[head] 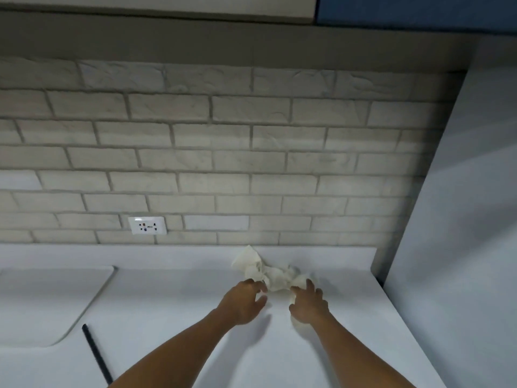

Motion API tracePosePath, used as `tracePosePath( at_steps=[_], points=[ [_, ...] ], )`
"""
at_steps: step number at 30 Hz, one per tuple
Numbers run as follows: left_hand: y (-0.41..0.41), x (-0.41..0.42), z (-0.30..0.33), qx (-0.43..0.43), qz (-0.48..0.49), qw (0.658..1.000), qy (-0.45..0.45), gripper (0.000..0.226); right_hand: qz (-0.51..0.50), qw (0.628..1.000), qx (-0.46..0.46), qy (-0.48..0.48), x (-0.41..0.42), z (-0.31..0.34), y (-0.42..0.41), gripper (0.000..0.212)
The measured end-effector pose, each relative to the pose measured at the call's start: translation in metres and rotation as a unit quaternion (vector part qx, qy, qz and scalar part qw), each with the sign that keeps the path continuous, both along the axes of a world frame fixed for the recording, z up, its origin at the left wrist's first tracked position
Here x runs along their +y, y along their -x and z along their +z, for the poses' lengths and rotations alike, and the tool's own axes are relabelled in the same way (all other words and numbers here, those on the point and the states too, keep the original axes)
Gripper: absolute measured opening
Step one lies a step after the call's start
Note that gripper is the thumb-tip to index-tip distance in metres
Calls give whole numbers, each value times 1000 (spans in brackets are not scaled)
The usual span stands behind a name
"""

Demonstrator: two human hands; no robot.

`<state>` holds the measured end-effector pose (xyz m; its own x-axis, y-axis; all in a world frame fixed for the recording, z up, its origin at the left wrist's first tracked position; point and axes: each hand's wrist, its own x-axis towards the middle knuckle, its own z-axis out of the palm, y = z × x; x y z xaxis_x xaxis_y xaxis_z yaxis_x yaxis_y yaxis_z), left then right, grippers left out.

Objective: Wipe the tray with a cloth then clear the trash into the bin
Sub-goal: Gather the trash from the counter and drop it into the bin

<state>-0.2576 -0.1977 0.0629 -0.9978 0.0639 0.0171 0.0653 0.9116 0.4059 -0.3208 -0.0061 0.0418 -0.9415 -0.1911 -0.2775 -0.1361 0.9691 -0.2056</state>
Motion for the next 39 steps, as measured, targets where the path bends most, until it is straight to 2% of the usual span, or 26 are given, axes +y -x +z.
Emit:
tracePosePath(
  at_steps=[6, 11, 15, 18, 20, 22, 24, 26, 29, 31, 35, 39],
  points=[
    [28, 19, -13, -56, -8, 998, 14, 41, 10, 998, -30, -47, 6, -33, 27, 62],
    [32, 30, -25, -69, -18, 996, 51, 44, 42, 996, 72, -10, 7, -43, 18, 51],
    [32, 41, -32, -37, -57, 988, 140, 44, 109, 982, 153, 20, 9, -44, 15, 40],
    [35, 46, -37, -28, -78, 976, 204, 50, 193, 956, 216, 40, 16, -45, 18, 42],
    [37, 46, -39, -31, -86, 965, 246, 55, 241, 930, 263, 85, 20, -43, 19, 39],
    [39, 45, -40, -34, -79, 959, 268, 53, 239, 910, 304, 150, 24, -44, 18, 34],
    [38, 42, -39, -39, -64, 960, 269, 46, 193, 916, 295, 194, 27, -46, 16, 28],
    [37, 37, -38, -45, -56, 962, 262, 45, 127, 938, 259, 192, 30, -52, 15, 25],
    [33, 29, -37, -44, -42, 968, 242, 47, 84, 983, 136, 90, 33, -64, 9, 52],
    [29, 24, -36, -45, -33, 974, 219, 48, 98, 992, 67, 33, 34, -73, 2, 65],
    [15, 16, -32, -49, -24, 981, 187, 43, 90, 991, 95, 3, 25, -74, -18, 47],
    [-9, 14, -26, -42, -15, 987, 152, 40, 69, 991, 115, -19, 12, -60, -47, 43]
  ],
)
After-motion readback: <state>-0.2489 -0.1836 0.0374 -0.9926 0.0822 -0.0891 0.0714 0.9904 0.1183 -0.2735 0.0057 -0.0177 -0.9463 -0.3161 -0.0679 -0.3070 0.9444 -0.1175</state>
